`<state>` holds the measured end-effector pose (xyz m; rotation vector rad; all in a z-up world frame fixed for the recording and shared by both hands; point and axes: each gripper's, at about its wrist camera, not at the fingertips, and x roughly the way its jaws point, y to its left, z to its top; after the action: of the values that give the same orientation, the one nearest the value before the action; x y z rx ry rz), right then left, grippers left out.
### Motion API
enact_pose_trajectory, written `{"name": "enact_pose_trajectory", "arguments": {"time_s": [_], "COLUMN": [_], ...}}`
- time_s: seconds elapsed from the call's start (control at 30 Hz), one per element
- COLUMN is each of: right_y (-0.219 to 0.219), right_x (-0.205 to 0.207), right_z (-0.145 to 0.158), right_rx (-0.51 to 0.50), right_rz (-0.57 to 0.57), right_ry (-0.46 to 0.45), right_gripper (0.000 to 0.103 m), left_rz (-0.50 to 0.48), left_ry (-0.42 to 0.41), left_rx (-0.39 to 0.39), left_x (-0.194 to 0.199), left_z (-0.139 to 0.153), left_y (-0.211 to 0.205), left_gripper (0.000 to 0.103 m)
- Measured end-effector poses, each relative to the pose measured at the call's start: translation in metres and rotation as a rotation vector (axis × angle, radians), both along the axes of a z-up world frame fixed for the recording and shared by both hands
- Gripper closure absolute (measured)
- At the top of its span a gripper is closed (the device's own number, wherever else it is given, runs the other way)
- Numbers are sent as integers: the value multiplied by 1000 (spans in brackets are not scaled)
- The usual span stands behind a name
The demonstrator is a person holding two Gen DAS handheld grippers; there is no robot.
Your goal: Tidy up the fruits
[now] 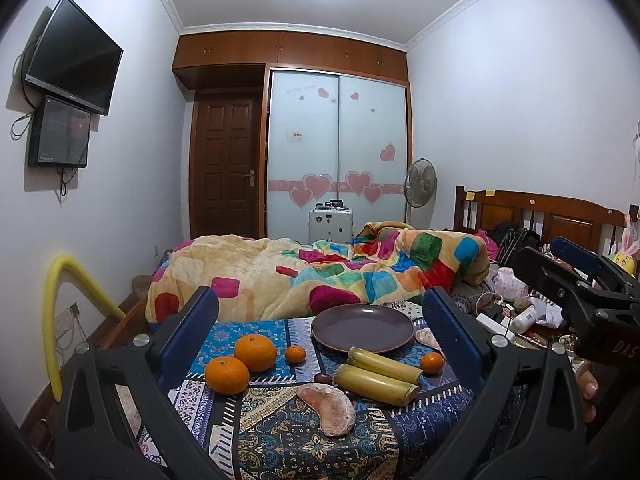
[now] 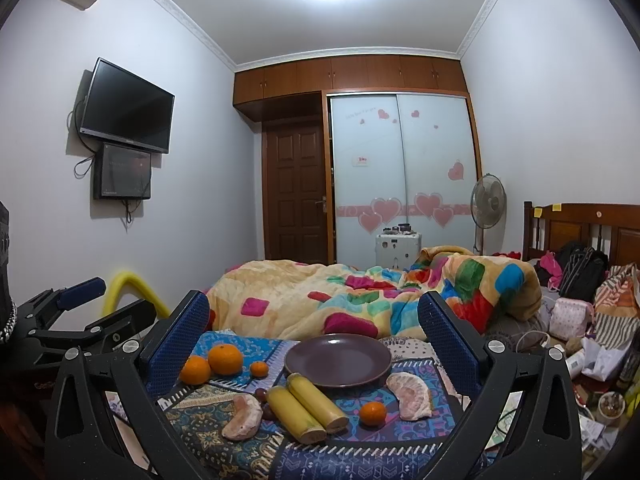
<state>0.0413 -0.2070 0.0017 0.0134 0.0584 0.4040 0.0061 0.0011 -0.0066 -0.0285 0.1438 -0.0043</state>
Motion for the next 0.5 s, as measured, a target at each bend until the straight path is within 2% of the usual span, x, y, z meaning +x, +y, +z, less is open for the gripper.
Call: {"name": "enact_pose_trajectory", "arguments": {"time_s": [0.13,0.27,0.5], "right_y": [-1,-2,-3], "right_x": [4,14,50], "right_z": [-2,-8,-33], "right_rx": [-4,-18,-108], "right_rz": [-1,-18,-6], "right_ry": [13,47,173], "right_gripper": [0,0,0], "left_rz": [11,-3,16], "left_ry": [15,72,198], "left_rx": [-7,-24,-66], "left_x": [5,19,45], "left_z": [-2,-7,-26], "left_y": [3,13,44], "left_gripper": [0,0,0]}}
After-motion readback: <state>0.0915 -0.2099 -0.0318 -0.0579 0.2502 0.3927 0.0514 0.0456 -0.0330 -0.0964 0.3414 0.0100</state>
